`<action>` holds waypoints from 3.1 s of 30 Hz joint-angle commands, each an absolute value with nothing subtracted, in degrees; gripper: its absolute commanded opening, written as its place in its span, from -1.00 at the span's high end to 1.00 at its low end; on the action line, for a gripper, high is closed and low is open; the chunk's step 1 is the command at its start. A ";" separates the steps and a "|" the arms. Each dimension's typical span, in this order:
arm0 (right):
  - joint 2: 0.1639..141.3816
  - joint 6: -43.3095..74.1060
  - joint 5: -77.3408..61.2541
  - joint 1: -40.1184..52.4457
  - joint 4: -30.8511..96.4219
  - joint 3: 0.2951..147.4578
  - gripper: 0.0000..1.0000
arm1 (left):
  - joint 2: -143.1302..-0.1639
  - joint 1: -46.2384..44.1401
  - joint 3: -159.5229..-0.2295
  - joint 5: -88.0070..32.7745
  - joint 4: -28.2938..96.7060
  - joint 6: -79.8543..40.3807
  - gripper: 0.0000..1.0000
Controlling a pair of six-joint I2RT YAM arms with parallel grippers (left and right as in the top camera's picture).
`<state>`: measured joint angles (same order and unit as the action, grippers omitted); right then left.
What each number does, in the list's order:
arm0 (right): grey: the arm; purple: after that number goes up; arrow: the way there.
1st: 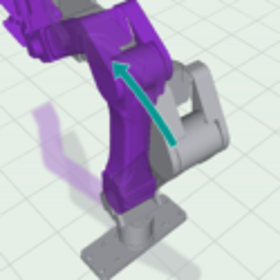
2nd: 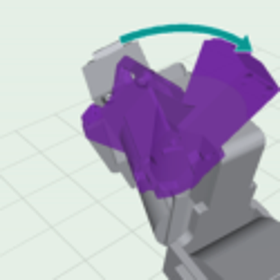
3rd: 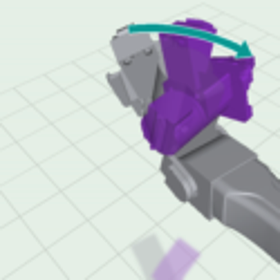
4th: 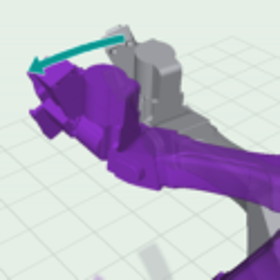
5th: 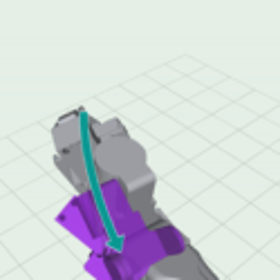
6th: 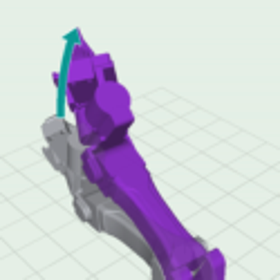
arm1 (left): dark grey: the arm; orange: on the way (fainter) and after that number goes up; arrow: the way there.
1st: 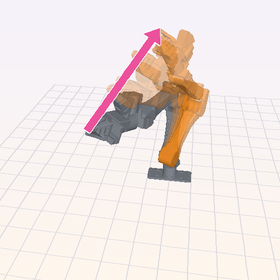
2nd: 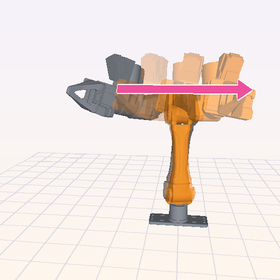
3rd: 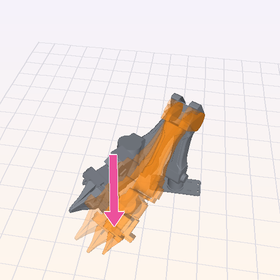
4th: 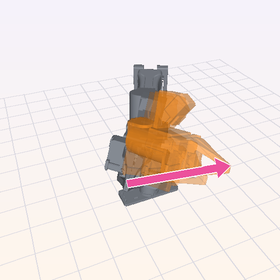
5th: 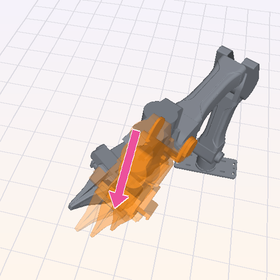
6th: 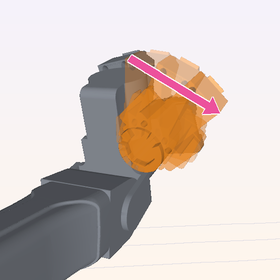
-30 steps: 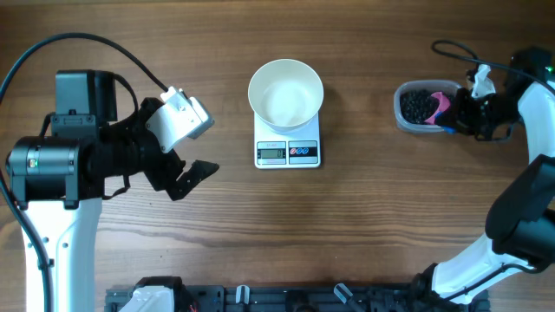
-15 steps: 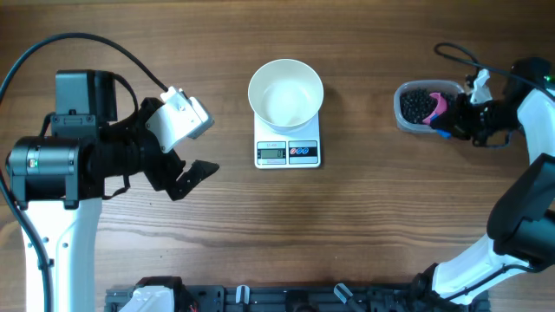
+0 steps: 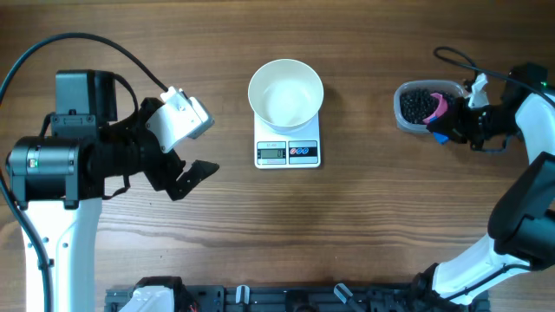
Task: Scoop item into bowl and weigh 150g on scale
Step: 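Drag the scoop through the beans to fill it with the right gripper, then lift the filled scoop out of the tub with the right gripper, then carry the filled scoop left over the cream bowl on the scale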
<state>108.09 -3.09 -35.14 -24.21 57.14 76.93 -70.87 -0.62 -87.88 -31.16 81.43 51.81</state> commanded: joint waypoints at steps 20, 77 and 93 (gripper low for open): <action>108.40 -10.28 -50.65 -32.73 59.29 76.34 0.92 | -70.67 -0.21 -88.79 -31.16 81.49 52.71 -1.00; 106.08 -7.18 -77.03 -16.51 51.40 76.66 0.91 | -70.67 -0.21 -88.79 -31.16 81.49 52.71 -1.00; 104.60 13.87 -77.01 -3.53 28.32 76.66 0.91 | -70.67 -0.21 -88.79 -31.16 81.49 52.73 -1.00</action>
<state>106.89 7.75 -74.81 -5.19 30.65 76.40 -70.87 -0.62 -87.88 -31.18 81.47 51.81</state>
